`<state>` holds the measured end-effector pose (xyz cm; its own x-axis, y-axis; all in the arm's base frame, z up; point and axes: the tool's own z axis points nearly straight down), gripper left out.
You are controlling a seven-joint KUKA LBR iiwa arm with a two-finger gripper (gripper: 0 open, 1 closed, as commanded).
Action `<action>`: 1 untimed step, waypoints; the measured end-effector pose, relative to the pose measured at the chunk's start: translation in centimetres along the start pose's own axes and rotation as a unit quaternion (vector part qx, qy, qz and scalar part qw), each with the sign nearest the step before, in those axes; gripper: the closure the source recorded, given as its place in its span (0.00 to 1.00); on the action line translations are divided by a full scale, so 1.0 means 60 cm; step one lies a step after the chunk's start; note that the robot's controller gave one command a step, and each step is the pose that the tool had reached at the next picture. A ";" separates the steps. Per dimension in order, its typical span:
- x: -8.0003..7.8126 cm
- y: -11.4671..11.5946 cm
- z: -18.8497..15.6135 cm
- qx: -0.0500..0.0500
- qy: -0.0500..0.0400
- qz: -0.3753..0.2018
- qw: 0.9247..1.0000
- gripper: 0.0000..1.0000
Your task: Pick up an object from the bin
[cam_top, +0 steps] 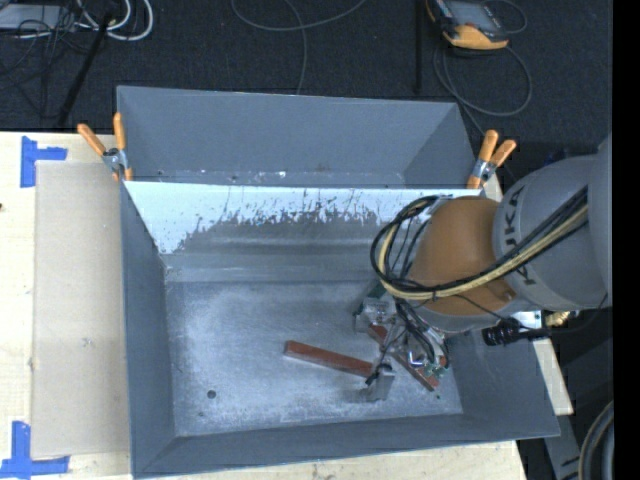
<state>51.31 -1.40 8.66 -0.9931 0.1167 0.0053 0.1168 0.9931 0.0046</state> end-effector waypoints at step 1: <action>0.022 0.060 0.031 0.002 0.000 -0.022 1.000 0.00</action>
Offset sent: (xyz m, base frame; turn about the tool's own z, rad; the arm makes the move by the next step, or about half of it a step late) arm -0.0080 0.0348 -0.0166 -0.0397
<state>50.42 2.34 6.84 -0.9974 0.0724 0.0050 0.0724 0.9974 0.0015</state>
